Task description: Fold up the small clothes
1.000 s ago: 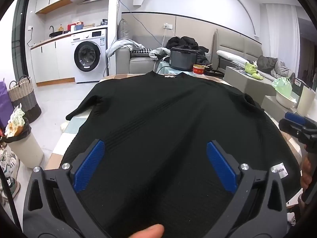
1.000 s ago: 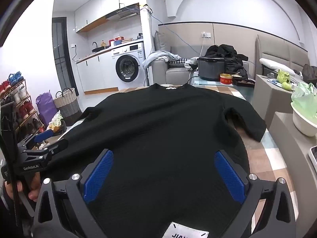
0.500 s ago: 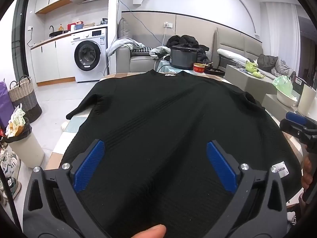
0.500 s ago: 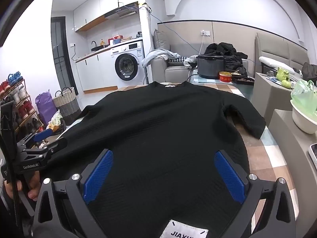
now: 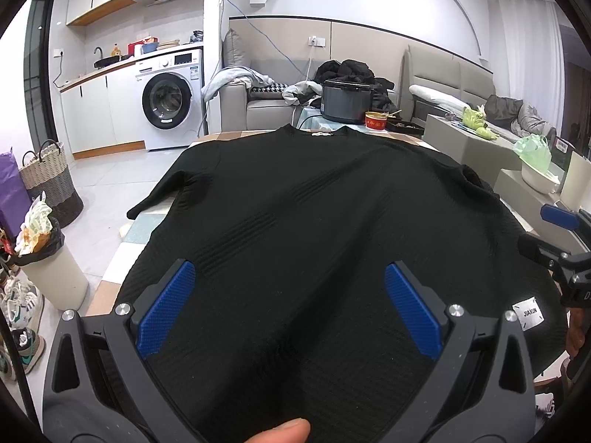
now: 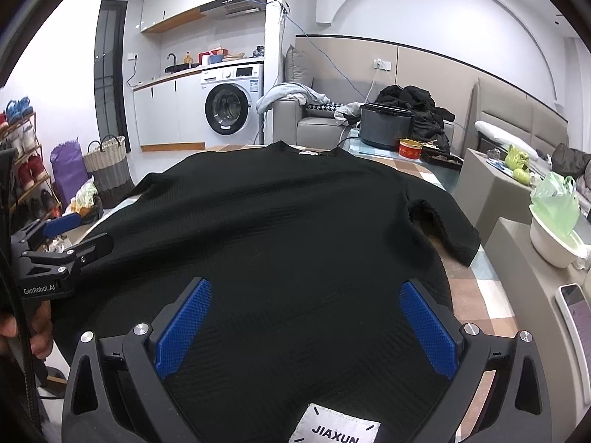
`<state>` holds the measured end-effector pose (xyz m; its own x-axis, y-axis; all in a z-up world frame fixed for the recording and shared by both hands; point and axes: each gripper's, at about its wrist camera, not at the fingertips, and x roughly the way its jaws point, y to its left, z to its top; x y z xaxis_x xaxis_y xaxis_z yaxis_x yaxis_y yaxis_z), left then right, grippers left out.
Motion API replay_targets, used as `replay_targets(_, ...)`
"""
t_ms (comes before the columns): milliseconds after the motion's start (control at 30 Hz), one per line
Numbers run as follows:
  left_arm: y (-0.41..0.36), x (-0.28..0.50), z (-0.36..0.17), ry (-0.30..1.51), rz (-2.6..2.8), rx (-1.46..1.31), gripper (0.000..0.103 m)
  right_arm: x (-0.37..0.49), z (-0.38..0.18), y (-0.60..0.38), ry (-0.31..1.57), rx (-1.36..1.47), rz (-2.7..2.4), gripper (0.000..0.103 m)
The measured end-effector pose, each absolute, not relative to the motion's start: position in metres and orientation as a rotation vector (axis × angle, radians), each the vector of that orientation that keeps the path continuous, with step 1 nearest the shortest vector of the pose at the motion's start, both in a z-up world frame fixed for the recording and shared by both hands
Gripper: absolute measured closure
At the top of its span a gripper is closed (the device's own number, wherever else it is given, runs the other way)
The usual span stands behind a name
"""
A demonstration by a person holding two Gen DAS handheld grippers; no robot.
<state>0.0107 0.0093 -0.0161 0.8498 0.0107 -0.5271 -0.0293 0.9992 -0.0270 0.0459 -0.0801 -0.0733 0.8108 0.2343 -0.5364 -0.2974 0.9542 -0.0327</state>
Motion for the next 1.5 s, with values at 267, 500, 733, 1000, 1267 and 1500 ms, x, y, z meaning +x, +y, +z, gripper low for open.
replay_targets(267, 0.004, 0.007, -0.019, 0.578, 0.023, -0.014, 0.001, 0.046, -0.076, -0.075, 0.566, -0.132, 0.272, 0.000)
replay_targets(500, 0.002, 0.006, -0.020, 0.582, 0.025, -0.007, 0.001, 0.046, -0.077, -0.071, 0.586, -0.165, 0.232, 0.000)
replay_targets(733, 0.001, 0.005, -0.022, 0.591, 0.021, -0.002, 0.001, 0.050, -0.081, -0.069, 0.604, -0.178, 0.230, 0.000)
replay_targets(1000, -0.004, 0.005, -0.021, 0.602, 0.019, 0.021, 0.001, 0.052, -0.087, -0.066, 0.621, -0.195, 0.221, 0.000)
replay_targets(1267, -0.008, 0.006, -0.022, 0.610, 0.016, 0.030, 0.001, 0.053, -0.089, -0.065, 0.631, -0.198, 0.221, 0.000)
replay_targets(1500, -0.009, 0.006, -0.022, 0.610, 0.016, 0.031, 0.001, 0.053, -0.090, -0.064, 0.634, -0.197, 0.223, 0.000)
